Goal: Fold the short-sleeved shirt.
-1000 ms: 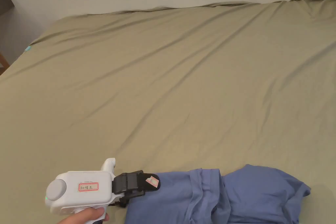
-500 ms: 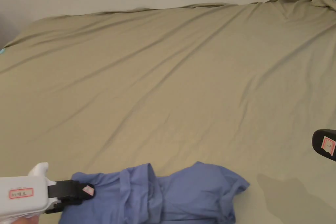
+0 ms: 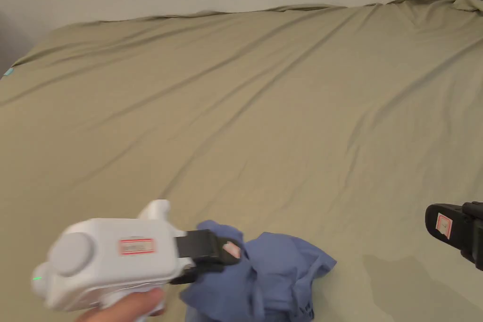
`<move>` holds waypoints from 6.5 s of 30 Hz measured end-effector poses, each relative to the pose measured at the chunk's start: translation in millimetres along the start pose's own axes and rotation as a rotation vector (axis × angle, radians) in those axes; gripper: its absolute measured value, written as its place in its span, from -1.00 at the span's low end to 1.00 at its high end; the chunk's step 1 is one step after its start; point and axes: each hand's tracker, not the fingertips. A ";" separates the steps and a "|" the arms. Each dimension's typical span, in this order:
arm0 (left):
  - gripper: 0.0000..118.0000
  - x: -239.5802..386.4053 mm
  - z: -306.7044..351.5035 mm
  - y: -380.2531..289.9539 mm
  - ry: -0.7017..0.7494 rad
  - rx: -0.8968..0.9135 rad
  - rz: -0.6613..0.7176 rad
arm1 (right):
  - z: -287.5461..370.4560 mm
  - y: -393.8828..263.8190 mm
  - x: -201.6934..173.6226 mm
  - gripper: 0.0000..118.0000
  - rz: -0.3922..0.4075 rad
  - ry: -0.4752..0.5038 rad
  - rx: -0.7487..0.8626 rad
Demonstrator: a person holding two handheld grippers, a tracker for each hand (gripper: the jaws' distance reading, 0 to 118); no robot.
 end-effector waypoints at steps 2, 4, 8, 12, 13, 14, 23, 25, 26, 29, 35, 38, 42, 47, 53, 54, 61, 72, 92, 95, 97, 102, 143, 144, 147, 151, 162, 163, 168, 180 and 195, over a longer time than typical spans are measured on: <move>-0.72 10.3 -49.5 -2.2 0.056 -0.057 -0.027 | 1.1 -0.2 -1.8 -0.96 -0.001 0.004 -0.001; -0.65 5.5 -98.2 -6.4 0.105 -0.128 -0.047 | 4.4 -1.0 -3.1 -0.96 0.007 0.007 -0.007; 0.40 -0.9 -122.2 -16.5 -0.039 -0.017 -0.066 | 13.4 -2.8 0.2 -0.96 0.031 -0.004 -0.016; 1.00 8.5 -81.0 -19.4 -0.134 -0.054 -0.059 | 18.4 -3.4 11.5 -0.96 0.016 -0.006 -0.011; 1.00 9.0 -61.2 -18.1 -0.153 0.027 -0.058 | 17.8 -3.4 14.8 -0.96 0.006 -0.004 -0.007; 1.00 7.5 -42.3 -18.3 -0.182 0.075 -0.055 | 16.9 -3.6 17.7 -0.96 -0.003 -0.002 -0.006; -1.00 1.3 -42.3 -34.2 0.199 0.051 -0.331 | 5.1 -4.5 13.7 -0.96 -0.008 0.006 -0.022; -1.00 14.5 -76.1 -42.4 0.047 -0.013 -0.300 | 4.4 -5.1 9.7 -0.96 0.000 0.005 -0.026; -1.00 24.0 -95.0 -45.9 0.053 -0.022 -0.336 | 3.9 -5.9 8.2 -0.96 0.003 0.006 -0.031; -1.00 45.5 -161.2 -59.5 0.202 -0.081 -0.479 | 2.0 -6.5 4.1 -0.96 0.009 -0.009 -0.053; -1.00 75.2 -209.8 -69.6 0.163 -0.084 -0.483 | 13.7 1.6 0.3 -0.96 0.026 -0.021 -0.035; -1.00 76.6 -173.8 -64.4 -0.002 -0.095 -0.404 | 13.0 7.8 4.7 -0.96 0.029 0.012 -0.009; -1.00 39.3 -62.7 -54.3 -0.165 0.058 -0.242 | -31.0 10.9 17.0 -0.96 -0.043 0.185 -0.052; -1.00 -52.6 34.8 -28.9 0.086 0.224 -0.119 | -156.4 -30.2 23.7 -0.96 -0.163 0.338 -0.395; -1.00 -79.1 41.3 -34.7 0.059 0.220 -0.058 | -243.3 -99.6 51.4 -0.96 -0.143 0.039 -0.644; -1.00 -77.9 34.1 -35.0 0.037 0.195 -0.067 | -244.8 -104.7 62.0 -0.96 -0.226 0.099 -0.615; 1.00 -42.3 -26.0 -15.4 0.173 -0.004 -0.302 | -235.8 -111.4 105.3 -0.96 -0.494 0.269 -0.563; -0.49 -19.2 -68.3 -39.2 0.118 -0.021 -0.269 | -214.6 -126.0 104.0 -0.96 -0.688 0.285 -0.499; -0.49 -302.8 218.7 116.9 0.796 -0.108 0.009 | 26.2 3.7 119.6 -0.96 -0.641 0.348 0.279; -0.49 -321.9 199.4 102.3 0.813 -0.036 0.080 | 40.3 6.9 110.5 -0.96 -0.587 0.274 0.238; -0.05 -311.9 194.9 99.5 0.859 0.002 0.009 | 42.9 7.9 101.2 -0.96 -0.553 0.254 0.210; 1.00 -273.2 225.0 98.6 0.996 0.087 -0.100 | 31.0 18.3 72.8 -0.96 -0.385 0.093 0.070; -1.00 188.4 170.8 79.8 0.399 0.934 -0.645 | -4.7 190.7 -16.2 -0.96 0.157 -0.371 0.459; -1.00 188.1 171.0 80.9 0.400 0.930 -0.645 | -4.4 190.7 -16.2 -0.96 0.156 -0.369 0.463; -1.00 186.4 172.4 81.0 0.381 0.923 -0.625 | -5.3 191.2 -19.2 -0.95 0.149 -0.364 0.468; -1.00 186.0 174.1 74.4 0.354 0.934 -0.605 | -4.5 192.2 -22.8 -0.95 0.156 -0.366 0.475; 1.00 203.2 180.1 61.0 0.337 0.932 -0.699 | -0.5 193.8 -35.7 1.00 0.105 -0.502 0.530; 1.00 199.2 174.5 66.4 0.349 0.921 -0.685 | -1.6 192.2 -37.7 1.00 0.120 -0.528 0.527; 1.00 193.5 170.7 72.7 0.335 0.880 -0.640 | -2.6 200.5 -40.3 1.00 0.109 -0.451 0.490; 1.00 198.7 179.5 66.9 0.365 0.892 -0.647 | 3.3 199.5 -45.4 1.00 0.074 -0.454 0.484; 1.00 197.2 179.1 65.9 0.349 0.886 -0.629 | -6.7 193.1 -57.1 1.00 0.116 -0.456 0.432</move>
